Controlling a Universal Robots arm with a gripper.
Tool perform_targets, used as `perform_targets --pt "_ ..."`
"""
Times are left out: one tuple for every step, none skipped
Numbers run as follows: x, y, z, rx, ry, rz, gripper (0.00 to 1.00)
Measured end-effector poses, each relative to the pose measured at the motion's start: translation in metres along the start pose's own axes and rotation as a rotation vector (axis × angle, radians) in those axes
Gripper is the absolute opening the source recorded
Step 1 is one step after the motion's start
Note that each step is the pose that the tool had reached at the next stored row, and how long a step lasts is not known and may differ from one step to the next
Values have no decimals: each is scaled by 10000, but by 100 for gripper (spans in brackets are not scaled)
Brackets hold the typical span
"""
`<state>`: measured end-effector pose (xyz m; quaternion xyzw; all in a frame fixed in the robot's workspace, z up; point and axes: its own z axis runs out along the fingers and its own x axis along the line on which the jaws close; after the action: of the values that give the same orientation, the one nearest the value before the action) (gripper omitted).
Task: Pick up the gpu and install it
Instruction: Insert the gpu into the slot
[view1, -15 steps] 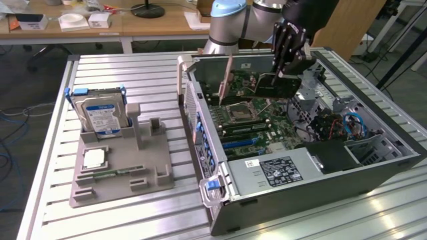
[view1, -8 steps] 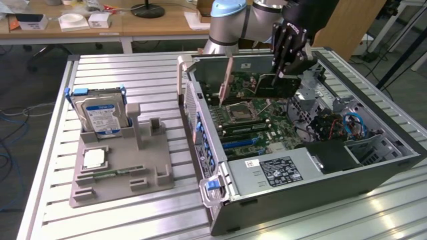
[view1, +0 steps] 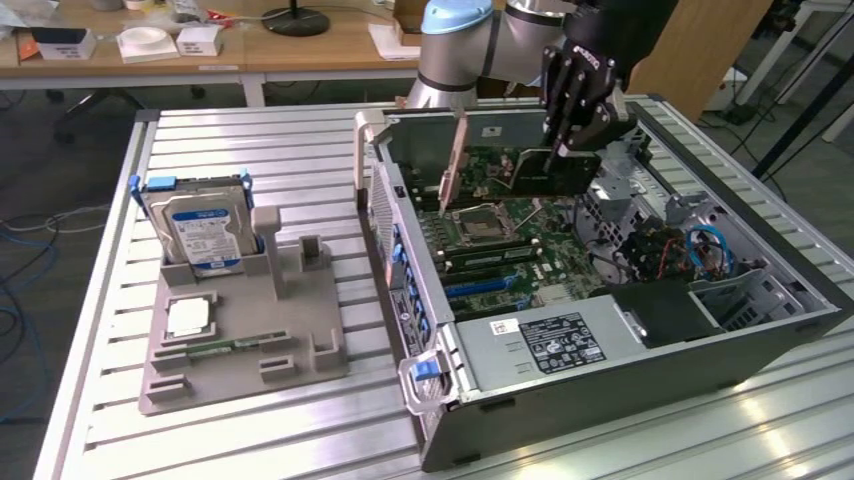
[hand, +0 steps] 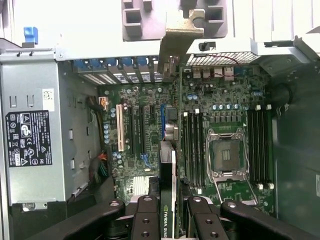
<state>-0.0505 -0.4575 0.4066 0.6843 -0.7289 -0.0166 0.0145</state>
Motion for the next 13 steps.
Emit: perform_targets --pt "0 0 1 0 3 -56 26" --pt "0 0 1 0 5 -109 26" --pt "0 0 2 0 7 -162 26" --pt "0 0 2 -1 10 -213 26" --pt "0 0 3 -1 11 -264 26" --pt "0 0 4 0 14 -316 26" --pt "0 0 4 -1 17 -371 26" --pt "0 -1 5 -1 19 -421 26" --pt "0 0 6 0 20 -469 26" --pt "0 0 6 -1 22 -510 26" --pt "0 0 5 -1 24 -533 26" --pt "0 0 6 -1 24 -539 26" --pt "0 0 6 -1 24 -539 26"
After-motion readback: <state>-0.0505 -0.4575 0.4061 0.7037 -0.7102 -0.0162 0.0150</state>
